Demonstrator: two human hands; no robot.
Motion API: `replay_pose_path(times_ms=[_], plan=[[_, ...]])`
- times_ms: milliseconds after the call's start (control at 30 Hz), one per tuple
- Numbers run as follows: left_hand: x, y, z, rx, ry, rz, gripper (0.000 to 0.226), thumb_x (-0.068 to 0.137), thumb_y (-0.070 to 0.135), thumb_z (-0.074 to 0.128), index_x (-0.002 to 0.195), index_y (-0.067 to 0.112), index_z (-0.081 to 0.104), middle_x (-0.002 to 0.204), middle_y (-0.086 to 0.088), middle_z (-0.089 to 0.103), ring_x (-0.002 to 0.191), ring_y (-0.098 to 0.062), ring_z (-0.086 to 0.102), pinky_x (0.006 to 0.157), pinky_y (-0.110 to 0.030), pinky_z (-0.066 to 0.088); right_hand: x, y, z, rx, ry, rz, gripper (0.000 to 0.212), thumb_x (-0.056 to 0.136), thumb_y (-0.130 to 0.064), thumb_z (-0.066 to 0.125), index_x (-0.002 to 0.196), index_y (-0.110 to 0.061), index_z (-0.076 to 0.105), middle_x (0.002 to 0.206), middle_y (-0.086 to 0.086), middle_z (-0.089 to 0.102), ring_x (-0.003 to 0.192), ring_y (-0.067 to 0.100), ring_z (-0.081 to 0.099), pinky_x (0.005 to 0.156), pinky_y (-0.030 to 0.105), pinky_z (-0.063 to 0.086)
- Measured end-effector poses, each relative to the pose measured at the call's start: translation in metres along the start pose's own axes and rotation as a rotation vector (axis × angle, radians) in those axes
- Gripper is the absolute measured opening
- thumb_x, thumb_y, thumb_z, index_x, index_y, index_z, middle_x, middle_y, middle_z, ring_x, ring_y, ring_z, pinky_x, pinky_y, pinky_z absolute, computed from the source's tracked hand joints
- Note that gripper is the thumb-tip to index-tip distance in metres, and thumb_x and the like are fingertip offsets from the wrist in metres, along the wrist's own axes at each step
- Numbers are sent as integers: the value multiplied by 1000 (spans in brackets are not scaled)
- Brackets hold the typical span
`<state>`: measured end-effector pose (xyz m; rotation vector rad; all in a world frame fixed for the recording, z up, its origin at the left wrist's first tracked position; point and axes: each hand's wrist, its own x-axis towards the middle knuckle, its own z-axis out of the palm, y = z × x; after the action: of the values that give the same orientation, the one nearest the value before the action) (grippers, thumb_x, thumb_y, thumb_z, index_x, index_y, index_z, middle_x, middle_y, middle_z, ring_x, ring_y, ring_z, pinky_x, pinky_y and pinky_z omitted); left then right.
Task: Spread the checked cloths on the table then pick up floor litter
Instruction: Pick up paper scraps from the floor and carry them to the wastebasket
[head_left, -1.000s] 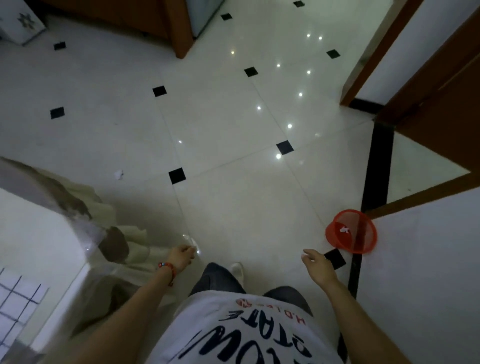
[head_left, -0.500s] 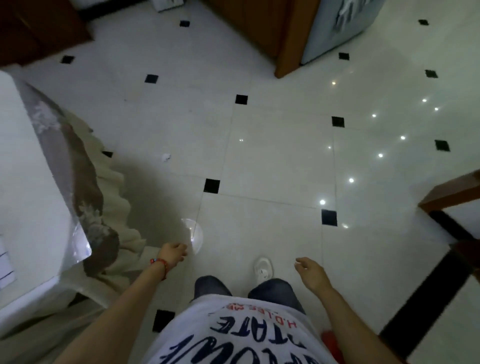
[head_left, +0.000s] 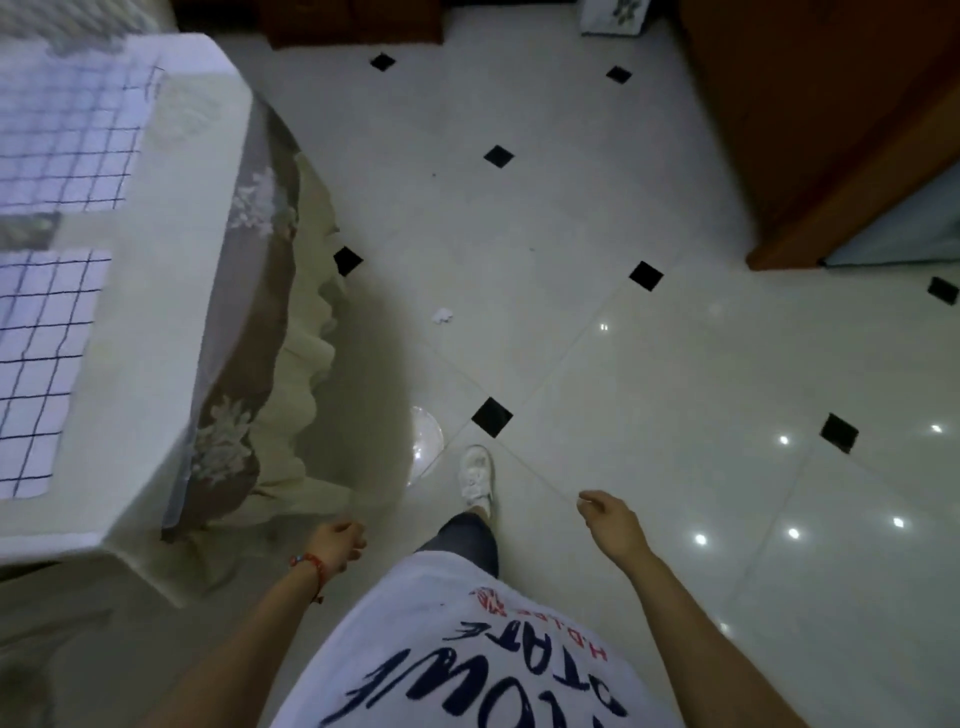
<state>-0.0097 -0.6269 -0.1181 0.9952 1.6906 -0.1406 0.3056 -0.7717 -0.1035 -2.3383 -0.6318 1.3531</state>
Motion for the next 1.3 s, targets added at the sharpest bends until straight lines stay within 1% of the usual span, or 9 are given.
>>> replay_pose_path(times_ms=[67,167,333,500,567,700,867,967,1300], plan=[[19,32,1,-23,-4,-28,29,95,16,43,113,-3,55,108,-21,60,85,-25,52,62,-26,35,34,-24,-18,-17,-8,-5,36,96,-22,45,126,-6,53,130,14,56,116,29,54,102,33,38],[44,93,1,-44,-7,-43,34,95,18,43,117,-5,53,113,-23,61,87,-26,52,60,-23,35,75,-56,-46,-21,-13,34,35,96,-21,45,126,-5,53,131,15,55,116,30,54,103,35,38],[88,230,-9,-58,9,91,28,95,15,43,101,-7,60,92,-18,58,60,-17,50,55,-24,37,144,-110,-99,-16,14,62,35,96,-19,45,126,-3,53,132,16,55,115,32,55,104,36,39],[131,343,-17,-69,84,192,24,93,14,48,76,4,62,70,-9,58,58,-15,50,55,-20,40,218,-168,-144,-48,-6,42,33,95,-16,45,124,-2,54,131,17,55,114,34,55,104,40,40],[148,369,-17,-87,105,173,24,93,16,48,79,3,63,69,-7,58,63,-19,53,58,-21,39,257,-195,-159,-94,-55,10,33,95,-16,45,123,-2,55,130,17,56,114,34,56,104,40,41],[171,393,-9,-207,167,62,22,93,16,48,88,1,63,84,-13,60,79,-22,55,74,-26,40,340,-261,-188,-254,-184,-63,33,95,-17,45,124,-2,54,130,17,56,114,34,55,103,39,41],[174,393,16,-424,235,-192,31,94,12,46,111,-12,57,99,-20,60,78,-23,52,53,-20,42,428,-358,-221,-433,-308,-173,33,95,-19,46,124,-4,54,128,16,57,113,31,56,100,33,40],[178,394,32,-526,262,-289,32,94,14,46,115,-9,54,109,-25,61,86,-25,52,66,-26,43,474,-405,-221,-557,-364,-243,33,95,-20,46,124,-5,55,127,16,58,113,29,55,96,26,39],[313,373,79,-541,264,-380,25,93,21,49,103,4,65,107,-16,67,94,-25,60,83,-26,42,627,-412,-76,-850,-513,-402,27,92,-19,52,115,-8,62,114,15,67,105,29,61,87,26,43]])
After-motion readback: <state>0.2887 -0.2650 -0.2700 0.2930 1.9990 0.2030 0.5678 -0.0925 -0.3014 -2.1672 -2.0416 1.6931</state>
